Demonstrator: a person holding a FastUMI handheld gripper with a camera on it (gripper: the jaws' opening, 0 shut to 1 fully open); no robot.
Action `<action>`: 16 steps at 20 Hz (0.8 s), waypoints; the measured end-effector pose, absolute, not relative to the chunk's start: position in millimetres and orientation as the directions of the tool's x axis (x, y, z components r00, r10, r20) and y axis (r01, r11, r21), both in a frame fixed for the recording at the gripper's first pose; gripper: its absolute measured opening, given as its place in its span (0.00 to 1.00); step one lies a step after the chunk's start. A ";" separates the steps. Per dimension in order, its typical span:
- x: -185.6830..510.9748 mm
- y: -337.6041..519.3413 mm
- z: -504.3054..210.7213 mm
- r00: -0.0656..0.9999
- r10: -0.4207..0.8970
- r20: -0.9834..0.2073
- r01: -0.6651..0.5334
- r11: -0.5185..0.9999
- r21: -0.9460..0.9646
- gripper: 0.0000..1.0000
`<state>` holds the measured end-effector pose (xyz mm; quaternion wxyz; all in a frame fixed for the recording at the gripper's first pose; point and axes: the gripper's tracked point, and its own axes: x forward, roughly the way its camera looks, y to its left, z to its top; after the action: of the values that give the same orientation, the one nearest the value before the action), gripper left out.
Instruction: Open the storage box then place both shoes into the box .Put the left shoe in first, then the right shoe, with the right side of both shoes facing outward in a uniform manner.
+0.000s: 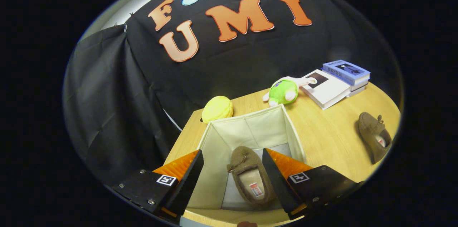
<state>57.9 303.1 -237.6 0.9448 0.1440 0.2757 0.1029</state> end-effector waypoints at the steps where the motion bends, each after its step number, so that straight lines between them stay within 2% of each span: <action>1: 57.0 296.2 -230.6 0.836 0.274 -0.476 -0.128 0.940 0.316 0.98; 7: 53.9 228.8 -210.7 0.873 0.241 -0.425 -0.136 0.955 0.262 0.98; 16: 50.7 82.7 -224.5 0.894 0.104 -0.436 -0.035 0.986 0.163 0.98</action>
<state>50.7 82.7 -224.5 0.9702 0.0757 0.2275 0.0356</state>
